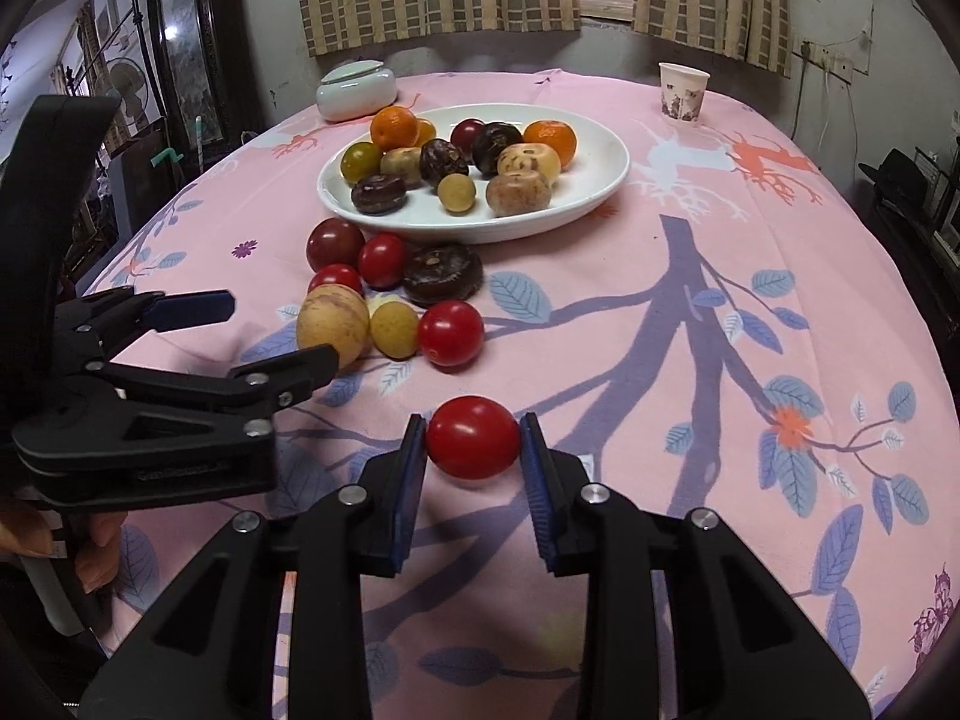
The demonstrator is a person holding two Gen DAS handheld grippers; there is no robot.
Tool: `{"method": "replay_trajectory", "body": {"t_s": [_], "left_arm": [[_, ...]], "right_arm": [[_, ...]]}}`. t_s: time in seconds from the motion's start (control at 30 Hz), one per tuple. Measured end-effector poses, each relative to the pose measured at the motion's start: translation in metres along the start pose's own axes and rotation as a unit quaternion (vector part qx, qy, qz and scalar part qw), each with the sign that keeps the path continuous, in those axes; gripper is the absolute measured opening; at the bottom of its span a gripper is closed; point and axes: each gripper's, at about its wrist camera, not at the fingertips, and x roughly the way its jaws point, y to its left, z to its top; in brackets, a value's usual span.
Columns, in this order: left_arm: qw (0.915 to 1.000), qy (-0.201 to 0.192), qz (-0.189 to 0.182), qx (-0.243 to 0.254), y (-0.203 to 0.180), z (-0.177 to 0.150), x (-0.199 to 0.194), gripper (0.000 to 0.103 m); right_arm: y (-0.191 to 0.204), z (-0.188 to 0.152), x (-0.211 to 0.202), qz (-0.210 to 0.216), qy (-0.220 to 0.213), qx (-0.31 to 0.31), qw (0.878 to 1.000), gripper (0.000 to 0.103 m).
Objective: Organize fruits
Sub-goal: 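Grasp the tan round fruit with the left tool while the right tool grasps a red tomato, then carry both fruits over the white plate and open both tools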
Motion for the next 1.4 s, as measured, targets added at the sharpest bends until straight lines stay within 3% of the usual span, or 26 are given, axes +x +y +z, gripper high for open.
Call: {"method": "replay_trajectory", "body": {"t_s": [0.07, 0.13, 0.17, 0.2, 0.33, 0.6, 0.97, 1.23, 1.4], "left_arm": [[0.9998, 0.019, -0.005, -0.003, -0.002, 0.003, 0.010, 0.071], [0.9995, 0.027, -0.016, -0.008, -0.003, 0.004, 0.016, 0.052], [0.9993, 0.028, -0.021, -0.011, -0.004, 0.004, 0.018, 0.050], [0.9995, 0.023, -0.021, -0.010, -0.006, 0.005, 0.017, 0.039], [0.9996, 0.021, -0.018, -0.004, -0.012, 0.006, 0.017, 0.039], [0.9978, 0.006, -0.062, -0.025, 0.011, -0.005, 0.000, 0.038], [0.9960, -0.016, -0.080, -0.037, 0.032, -0.001, -0.026, 0.038], [0.9958, -0.042, -0.076, -0.028, 0.042, 0.041, -0.040, 0.039], [0.9969, -0.039, -0.063, -0.026, 0.052, 0.083, -0.019, 0.039]], "right_arm": [[-0.001, 0.000, 0.000, 0.004, -0.001, 0.000, 1.000, 0.032], [0.000, 0.000, 0.001, 0.002, 0.000, -0.003, 1.000, 0.032], [0.000, 0.000, 0.001, 0.000, 0.001, -0.005, 1.000, 0.032], [0.000, 0.000, 0.001, 0.001, 0.001, -0.006, 1.000, 0.032], [0.003, -0.001, 0.002, -0.001, 0.005, -0.013, 1.000, 0.032], [0.012, 0.000, 0.007, -0.001, 0.012, -0.022, 1.000, 0.032], [0.026, 0.017, -0.004, 0.004, -0.003, -0.046, 0.999, 0.032], [0.035, 0.066, -0.014, -0.001, -0.033, -0.087, 0.996, 0.032], [0.027, 0.114, 0.007, 0.056, -0.039, -0.085, 0.994, 0.032]]}}
